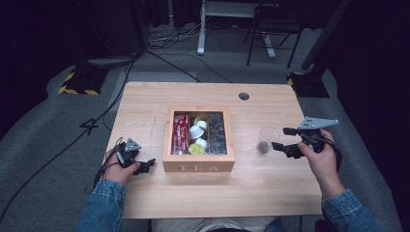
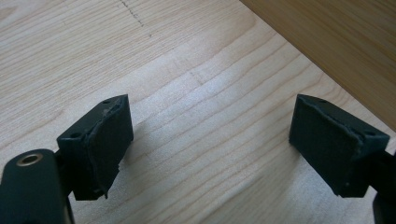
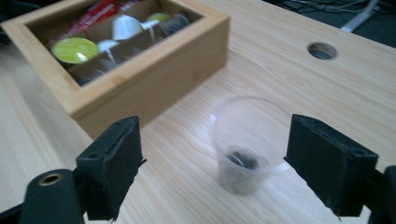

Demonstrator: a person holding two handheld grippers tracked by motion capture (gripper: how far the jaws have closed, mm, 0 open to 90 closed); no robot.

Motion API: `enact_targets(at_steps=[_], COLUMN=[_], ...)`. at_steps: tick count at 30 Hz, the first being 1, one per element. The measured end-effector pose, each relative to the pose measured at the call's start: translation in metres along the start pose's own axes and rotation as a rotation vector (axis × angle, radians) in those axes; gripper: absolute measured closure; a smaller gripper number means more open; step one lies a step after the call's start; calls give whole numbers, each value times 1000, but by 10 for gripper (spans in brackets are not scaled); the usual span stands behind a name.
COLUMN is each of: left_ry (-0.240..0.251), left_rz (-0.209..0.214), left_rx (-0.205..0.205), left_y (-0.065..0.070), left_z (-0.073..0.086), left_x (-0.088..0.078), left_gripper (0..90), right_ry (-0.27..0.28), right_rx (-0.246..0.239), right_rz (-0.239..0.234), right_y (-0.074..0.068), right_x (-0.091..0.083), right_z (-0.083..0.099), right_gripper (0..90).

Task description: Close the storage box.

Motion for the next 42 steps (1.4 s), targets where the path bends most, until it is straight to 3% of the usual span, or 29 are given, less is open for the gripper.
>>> enact_targets(at_steps=[3,14,20,27,28,31,36,42], left_ry=[-2,-9,-7,-7,-7,-6,-7,-10], left_rz=[0,-1,-2,-3,-3,-4,-4,-11], left_rx=[3,2,4,3,4,2,2,-7], left_y=[-1,-3,-4,-4,-4,-3,-4,-5], left_z=[0,-1,-2,-2,-2,-2,-2,-2], left_x=[0,2,3,3,3,3,3,3], left_gripper=[138,106,102,102,102,102,102,95], right_ry=[-25,-97,-121,-95,-78,-96,-104,-146], right_rx=[20,97,127,125,149,143,167,121], right_rz=[46,92,125,172,183,155,156,171], right_y=[15,59,76,84,85,82,82,80], right_x=[-2,2,8,20,22,27,31,33], right_z=[14,69,96,116,117,121,131,136], right_gripper=[186,216,219,204,202,196,189,161])
Point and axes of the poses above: each handheld gripper's, and its own axes: x roughly forward along the jaws, z roughly out of its underside, y roughly to its right, the point moved 9 cm from there along x, roughly forward along the jaws, and after that the axes turned 3 degrees about -x, right-handed, at the moved point
